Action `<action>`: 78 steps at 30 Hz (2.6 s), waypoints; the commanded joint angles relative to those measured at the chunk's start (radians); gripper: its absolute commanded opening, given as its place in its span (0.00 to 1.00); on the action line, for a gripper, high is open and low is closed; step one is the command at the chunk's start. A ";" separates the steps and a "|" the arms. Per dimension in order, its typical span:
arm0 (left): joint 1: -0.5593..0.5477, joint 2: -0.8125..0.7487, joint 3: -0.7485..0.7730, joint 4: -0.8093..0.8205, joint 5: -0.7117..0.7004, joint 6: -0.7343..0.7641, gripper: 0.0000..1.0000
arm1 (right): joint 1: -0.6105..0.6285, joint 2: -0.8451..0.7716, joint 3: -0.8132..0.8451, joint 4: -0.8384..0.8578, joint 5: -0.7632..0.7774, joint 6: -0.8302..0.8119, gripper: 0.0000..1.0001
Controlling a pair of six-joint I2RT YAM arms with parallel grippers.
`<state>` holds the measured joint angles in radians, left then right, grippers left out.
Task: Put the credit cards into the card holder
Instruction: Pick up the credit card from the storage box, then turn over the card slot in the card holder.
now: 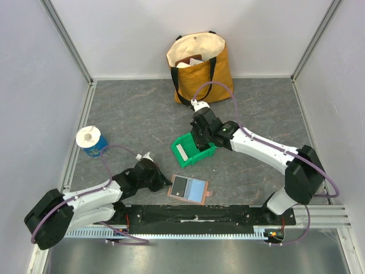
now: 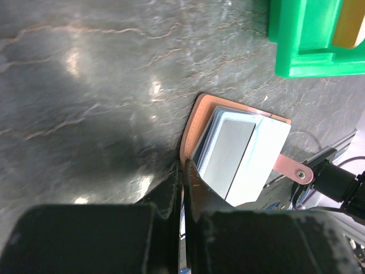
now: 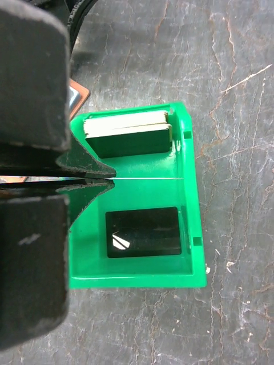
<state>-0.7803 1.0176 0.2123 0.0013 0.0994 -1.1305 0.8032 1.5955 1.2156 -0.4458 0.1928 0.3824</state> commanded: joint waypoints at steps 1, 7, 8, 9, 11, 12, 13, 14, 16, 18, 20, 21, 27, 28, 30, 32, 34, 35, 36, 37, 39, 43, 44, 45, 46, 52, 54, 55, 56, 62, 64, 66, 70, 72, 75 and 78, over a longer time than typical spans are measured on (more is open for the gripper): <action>-0.011 -0.100 -0.060 -0.239 -0.131 -0.101 0.02 | 0.002 -0.112 -0.045 -0.011 0.007 0.038 0.00; -0.025 -0.232 -0.114 -0.277 -0.182 -0.222 0.02 | 0.002 -0.346 -0.253 0.064 -0.124 0.215 0.00; -0.028 -0.243 -0.111 -0.287 -0.193 -0.233 0.02 | 0.002 -0.388 -0.293 0.077 -0.144 0.254 0.00; -0.036 -0.249 -0.106 -0.297 -0.201 -0.242 0.02 | 0.007 -0.422 -0.341 0.088 -0.157 0.285 0.00; -0.056 -0.248 -0.085 -0.325 -0.225 -0.261 0.02 | 0.016 -0.488 -0.422 0.111 -0.184 0.347 0.00; -0.069 -0.243 -0.074 -0.334 -0.239 -0.270 0.02 | 0.024 -0.509 -0.460 0.122 -0.190 0.372 0.00; -0.086 -0.235 -0.061 -0.342 -0.251 -0.288 0.02 | 0.037 -0.528 -0.493 0.140 -0.190 0.400 0.00; -0.103 -0.225 -0.051 -0.349 -0.263 -0.310 0.02 | 0.047 -0.537 -0.523 0.153 -0.190 0.424 0.00; -0.146 -0.200 -0.030 -0.354 -0.291 -0.348 0.02 | 0.083 -0.551 -0.576 0.188 -0.190 0.473 0.00; -0.189 -0.165 -0.007 -0.359 -0.322 -0.394 0.02 | 0.112 -0.549 -0.629 0.216 -0.172 0.527 0.00; -0.230 -0.127 0.013 -0.363 -0.342 -0.431 0.02 | 0.137 -0.542 -0.666 0.232 -0.141 0.565 0.00; -0.246 -0.108 0.021 -0.372 -0.348 -0.452 0.02 | 0.148 -0.540 -0.682 0.239 -0.121 0.585 0.00; -0.295 -0.079 0.026 -0.397 -0.371 -0.518 0.02 | 0.172 -0.508 -0.723 0.245 -0.075 0.608 0.00; -0.300 -0.083 0.021 -0.399 -0.374 -0.531 0.02 | 0.177 -0.505 -0.728 0.245 -0.066 0.619 0.00; -0.304 -0.094 0.016 -0.406 -0.382 -0.546 0.02 | 0.186 -0.502 -0.735 0.237 -0.043 0.628 0.00; -0.307 -0.105 0.015 -0.422 -0.389 -0.558 0.02 | 0.195 -0.512 -0.742 0.220 -0.015 0.639 0.00; -0.309 -0.117 0.010 -0.432 -0.394 -0.568 0.02 | 0.200 -0.537 -0.754 0.210 0.006 0.654 0.00; -0.310 -0.120 0.007 -0.431 -0.395 -0.571 0.02 | 0.202 -0.548 -0.764 0.213 0.010 0.659 0.00; -0.310 -0.123 0.006 -0.431 -0.397 -0.572 0.02 | 0.202 -0.557 -0.771 0.217 0.011 0.662 0.00; -0.312 -0.125 0.004 -0.432 -0.398 -0.575 0.02 | 0.202 -0.557 -0.774 0.219 0.010 0.662 0.00; -0.310 -0.122 0.004 -0.429 -0.400 -0.575 0.02 | 0.206 -0.548 -0.783 0.246 -0.003 0.662 0.00; -0.313 -0.103 0.009 -0.416 -0.395 -0.572 0.02 | 0.229 -0.529 -0.788 0.295 -0.012 0.676 0.00; -0.312 -0.099 0.009 -0.411 -0.395 -0.572 0.02 | 0.235 -0.526 -0.785 0.301 -0.010 0.678 0.00; -0.313 -0.096 0.007 -0.408 -0.394 -0.572 0.02 | 0.240 -0.522 -0.783 0.308 -0.010 0.681 0.00; -0.313 -0.094 0.007 -0.405 -0.394 -0.572 0.02 | 0.244 -0.514 -0.778 0.312 -0.009 0.681 0.00; -0.315 -0.094 0.002 -0.397 -0.394 -0.574 0.02 | 0.283 -0.487 -0.752 0.331 0.003 0.688 0.00; -0.315 -0.094 0.001 -0.397 -0.395 -0.575 0.02 | 0.298 -0.479 -0.739 0.322 0.010 0.684 0.00; -0.316 -0.094 0.001 -0.397 -0.395 -0.574 0.02 | 0.306 -0.476 -0.726 0.305 0.022 0.682 0.00; -0.316 -0.096 -0.001 -0.397 -0.395 -0.574 0.02 | 0.313 -0.476 -0.711 0.277 0.040 0.679 0.00; -0.315 -0.105 -0.005 -0.391 -0.397 -0.571 0.02 | 0.353 -0.514 -0.666 0.301 0.033 0.642 0.00; -0.315 -0.102 -0.010 -0.377 -0.395 -0.569 0.02 | 0.366 -0.503 -0.648 0.324 0.011 0.633 0.00; -0.315 -0.102 -0.011 -0.359 -0.395 -0.560 0.02 | 0.376 -0.462 -0.621 0.346 -0.013 0.619 0.00; -0.318 -0.100 -0.010 -0.342 -0.391 -0.545 0.02 | 0.409 -0.376 -0.578 0.371 -0.030 0.596 0.00; -0.316 -0.105 -0.008 -0.343 -0.389 -0.537 0.02 | 0.425 -0.364 -0.551 0.335 0.012 0.592 0.00; -0.318 -0.123 0.001 -0.356 -0.394 -0.519 0.02 | 0.438 -0.381 -0.521 0.279 0.075 0.582 0.00; -0.318 -0.136 0.012 -0.377 -0.405 -0.511 0.02 | 0.452 -0.408 -0.499 0.253 0.129 0.567 0.00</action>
<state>-1.0908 0.8879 0.2337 -0.2863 -0.2584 -1.6814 1.2377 1.2301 0.6479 -0.1558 0.2131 0.9791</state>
